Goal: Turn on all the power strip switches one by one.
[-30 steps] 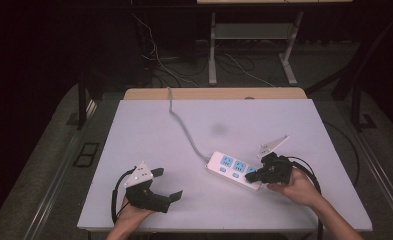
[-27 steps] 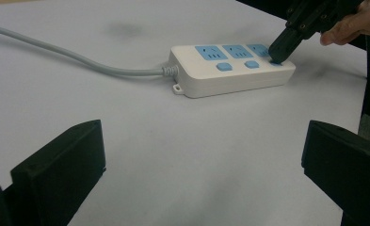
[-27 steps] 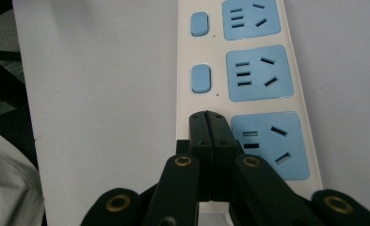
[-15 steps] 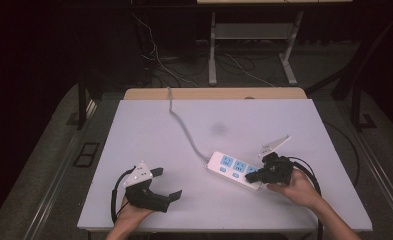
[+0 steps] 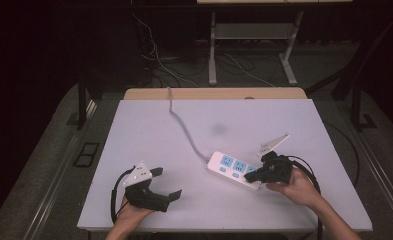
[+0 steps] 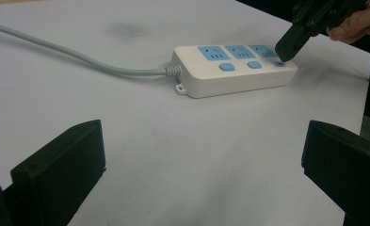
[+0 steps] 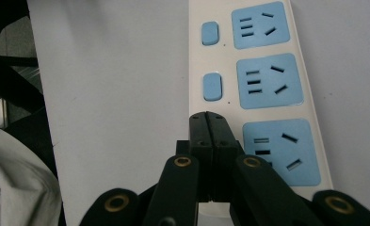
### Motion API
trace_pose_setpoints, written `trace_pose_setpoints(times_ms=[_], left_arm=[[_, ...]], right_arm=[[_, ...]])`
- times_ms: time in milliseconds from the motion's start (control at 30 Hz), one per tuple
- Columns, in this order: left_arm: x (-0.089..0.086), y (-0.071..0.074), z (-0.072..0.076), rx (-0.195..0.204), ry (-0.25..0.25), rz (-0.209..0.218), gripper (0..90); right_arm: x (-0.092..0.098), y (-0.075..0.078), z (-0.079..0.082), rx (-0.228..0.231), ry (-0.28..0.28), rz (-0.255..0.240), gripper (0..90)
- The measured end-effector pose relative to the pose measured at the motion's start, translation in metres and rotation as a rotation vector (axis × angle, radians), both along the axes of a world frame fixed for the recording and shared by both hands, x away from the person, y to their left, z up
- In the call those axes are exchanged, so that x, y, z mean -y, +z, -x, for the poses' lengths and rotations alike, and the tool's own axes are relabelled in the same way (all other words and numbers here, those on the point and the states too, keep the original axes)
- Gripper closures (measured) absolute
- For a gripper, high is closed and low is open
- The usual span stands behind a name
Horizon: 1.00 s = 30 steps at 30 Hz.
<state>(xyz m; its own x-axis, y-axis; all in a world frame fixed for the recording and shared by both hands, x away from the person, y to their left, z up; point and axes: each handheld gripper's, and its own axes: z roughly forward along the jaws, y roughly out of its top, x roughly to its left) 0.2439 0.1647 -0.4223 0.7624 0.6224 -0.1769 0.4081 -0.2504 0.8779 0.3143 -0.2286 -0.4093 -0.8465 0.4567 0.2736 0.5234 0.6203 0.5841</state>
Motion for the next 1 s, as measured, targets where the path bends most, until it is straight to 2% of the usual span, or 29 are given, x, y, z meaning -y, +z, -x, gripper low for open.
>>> trace_pose_setpoints(times_ms=[433, 1000], left_arm=[[-0.002, 0.0, -0.001, -0.001, 0.006, 0.0, 0.0], [-0.003, -0.001, -0.002, 0.0, 0.008, 0.0, 0.0]], right_arm=[[-0.008, 0.02, -0.002, 0.028, 0.026, 0.008, 89.8], [-0.021, 0.031, -0.014, 0.038, 0.042, 0.024, 89.8]])
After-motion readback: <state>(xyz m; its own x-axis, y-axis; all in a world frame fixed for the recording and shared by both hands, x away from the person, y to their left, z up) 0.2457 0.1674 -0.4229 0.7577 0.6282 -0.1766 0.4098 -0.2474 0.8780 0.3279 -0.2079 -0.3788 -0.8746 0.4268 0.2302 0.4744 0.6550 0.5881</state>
